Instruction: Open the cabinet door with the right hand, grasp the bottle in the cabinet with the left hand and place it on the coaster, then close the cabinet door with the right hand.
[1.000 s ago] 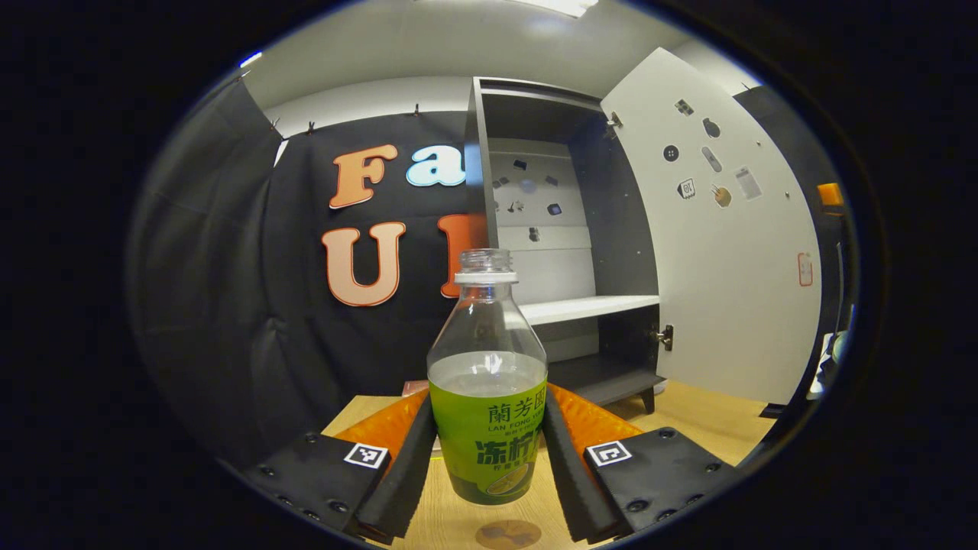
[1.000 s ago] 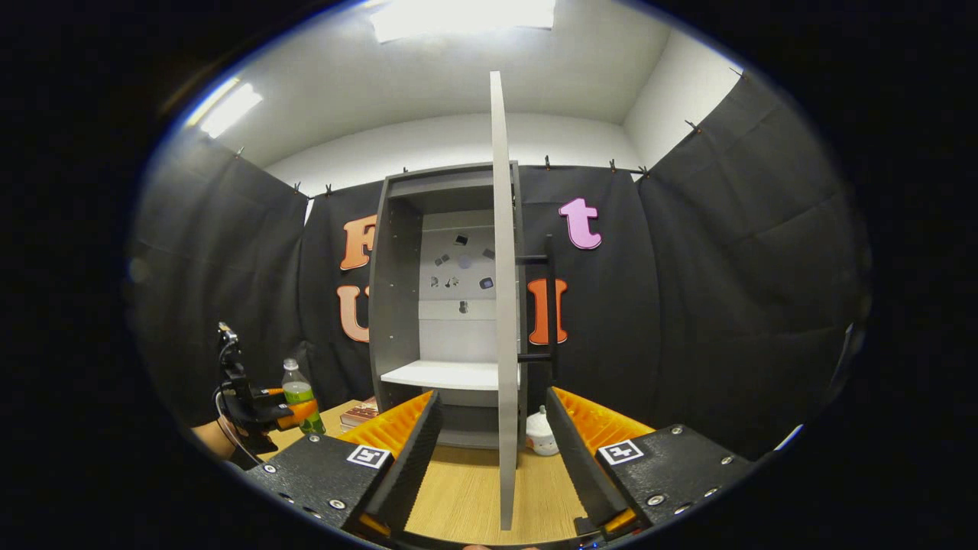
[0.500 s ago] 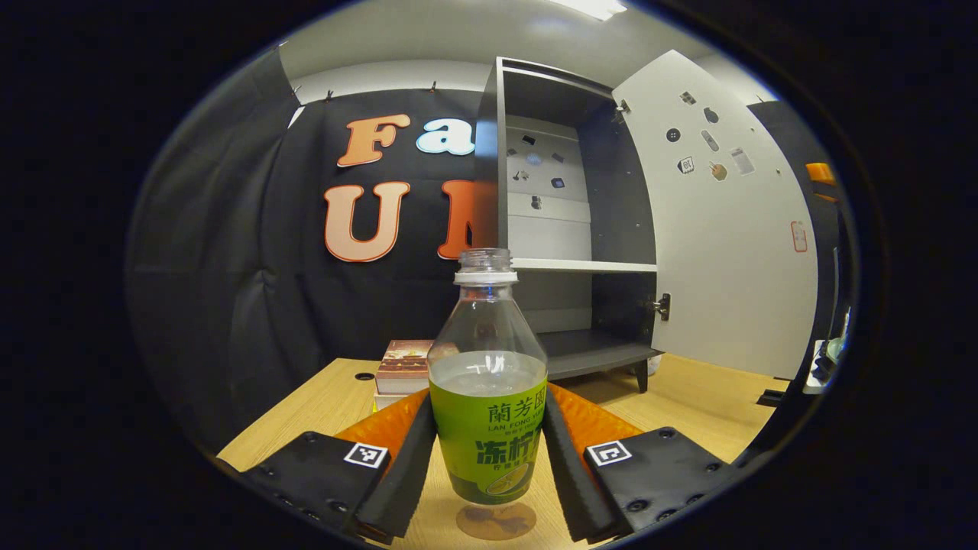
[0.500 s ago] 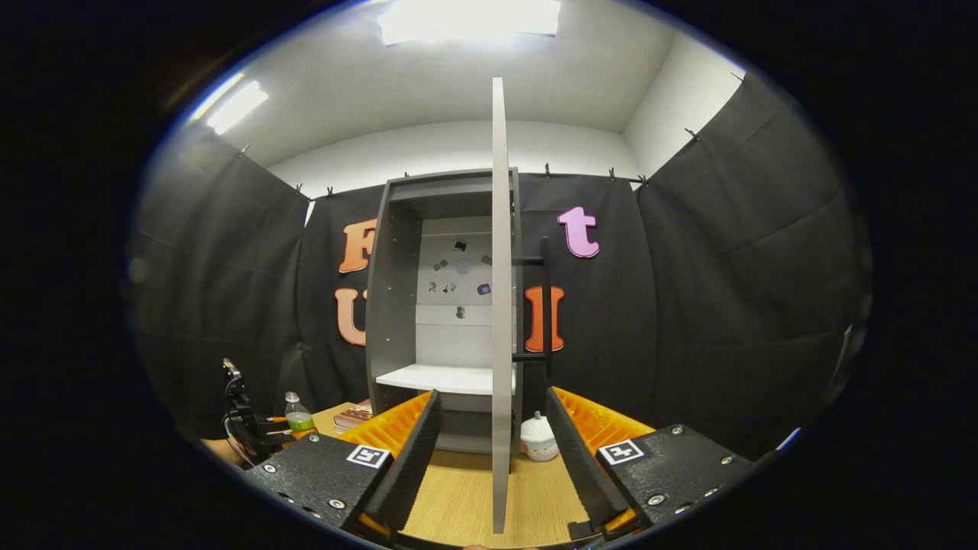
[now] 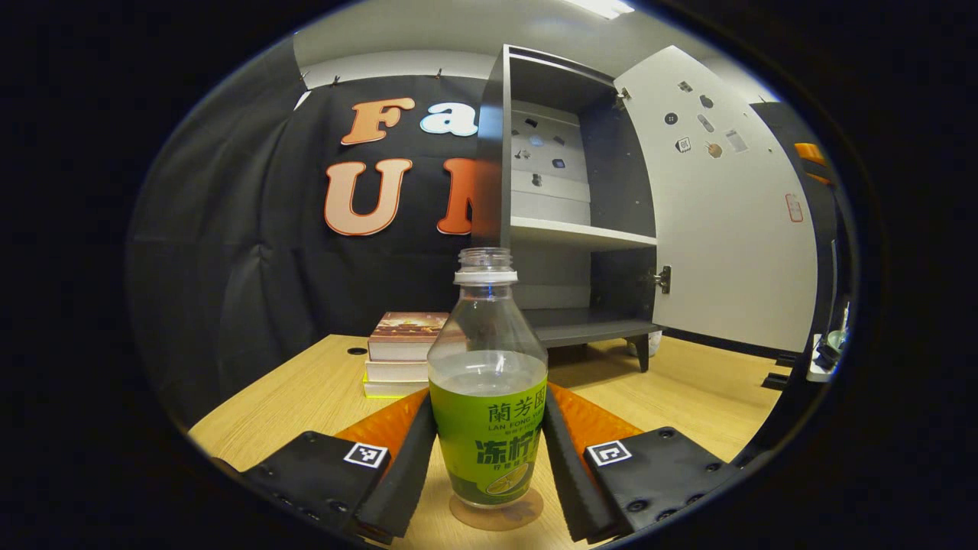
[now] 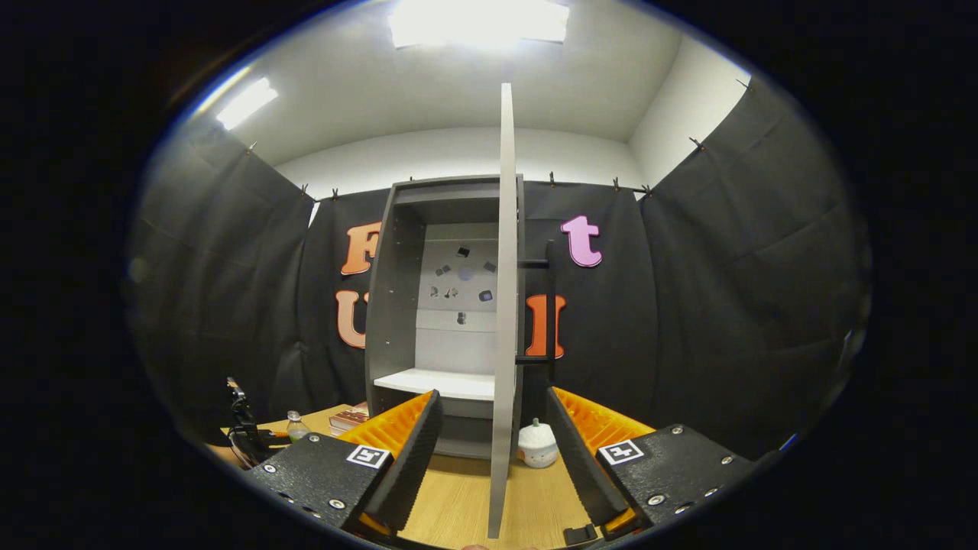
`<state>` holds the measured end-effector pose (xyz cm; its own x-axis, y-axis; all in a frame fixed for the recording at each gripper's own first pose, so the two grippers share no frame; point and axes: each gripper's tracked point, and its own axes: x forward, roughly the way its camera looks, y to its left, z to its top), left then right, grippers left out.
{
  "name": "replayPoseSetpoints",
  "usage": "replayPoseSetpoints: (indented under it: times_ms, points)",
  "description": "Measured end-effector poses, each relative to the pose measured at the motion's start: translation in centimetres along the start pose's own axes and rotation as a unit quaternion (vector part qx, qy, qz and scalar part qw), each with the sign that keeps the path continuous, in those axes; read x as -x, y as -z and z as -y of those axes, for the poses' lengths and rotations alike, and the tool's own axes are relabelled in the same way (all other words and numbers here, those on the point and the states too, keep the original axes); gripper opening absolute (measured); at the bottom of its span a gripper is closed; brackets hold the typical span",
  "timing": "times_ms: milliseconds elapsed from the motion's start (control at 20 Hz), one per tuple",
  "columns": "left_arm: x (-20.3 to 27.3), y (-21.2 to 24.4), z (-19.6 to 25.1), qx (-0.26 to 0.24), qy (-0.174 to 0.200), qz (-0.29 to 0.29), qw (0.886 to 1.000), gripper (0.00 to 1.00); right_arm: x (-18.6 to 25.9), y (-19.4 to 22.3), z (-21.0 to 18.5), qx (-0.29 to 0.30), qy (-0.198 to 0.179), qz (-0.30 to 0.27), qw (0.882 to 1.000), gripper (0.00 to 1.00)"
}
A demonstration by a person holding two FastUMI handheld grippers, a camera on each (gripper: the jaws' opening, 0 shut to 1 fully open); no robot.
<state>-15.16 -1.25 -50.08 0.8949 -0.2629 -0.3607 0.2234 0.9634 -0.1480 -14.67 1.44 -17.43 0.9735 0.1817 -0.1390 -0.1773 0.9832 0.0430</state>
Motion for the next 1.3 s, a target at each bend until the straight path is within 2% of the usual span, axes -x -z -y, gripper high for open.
replayPoseSetpoints:
  times_ms: [250,400,500,600,850,1050,1300]
  points:
    - [0.0,2.6,0.4,-0.011,0.004,-0.013,1.0,0.81,-0.1,-0.2,-0.2,0.01,0.003,0.004,1.0,0.84]
    - [-0.1,2.7,0.3,-0.008,0.002,-0.008,1.0,0.84,-0.2,0.0,-0.2,0.013,0.004,0.003,1.0,0.84]
    - [0.0,2.9,0.3,0.002,0.003,-0.009,1.0,0.83,-0.2,0.7,-0.8,0.008,-0.008,-0.006,1.0,0.84]
    - [0.5,2.6,0.1,0.002,-0.001,-0.006,1.0,0.84,-0.3,1.1,-0.3,0.009,-0.002,-0.013,1.0,0.84]
    - [1.5,0.2,-0.6,-0.009,-0.017,0.009,1.0,0.86,-0.2,0.3,-0.7,-0.022,-0.019,-0.002,1.0,0.85]
    - [2.2,-2.6,-0.9,-0.013,-0.025,0.018,0.999,0.9,0.1,-0.4,0.2,-0.029,-0.013,0.005,0.999,0.85]
    - [2.9,-5.5,-0.6,-0.026,-0.026,0.025,0.999,0.89,0.4,-1.9,0.7,-0.035,-0.011,0.02,0.999,0.86]
